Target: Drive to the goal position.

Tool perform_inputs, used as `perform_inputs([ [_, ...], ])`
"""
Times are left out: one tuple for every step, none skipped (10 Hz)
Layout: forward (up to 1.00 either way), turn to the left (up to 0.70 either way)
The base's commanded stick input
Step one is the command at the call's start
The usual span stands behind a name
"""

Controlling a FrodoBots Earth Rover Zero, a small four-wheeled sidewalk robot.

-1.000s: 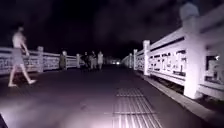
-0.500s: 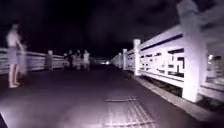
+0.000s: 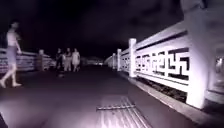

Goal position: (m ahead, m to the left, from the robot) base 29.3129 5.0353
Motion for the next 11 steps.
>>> perform_inputs([
  [0.45, -0.09],
  [0.45, 0.00],
  [0.45, 0.00],
  [0.45, 0.00],
  [0.45, 0.00],
  [0.45, 0.00],
  [0.45, 0.00],
  [0.45, 0.00],
  [0.45, 0.00],
  [0.45, 0.00],
  [0.45, 0.00],
])
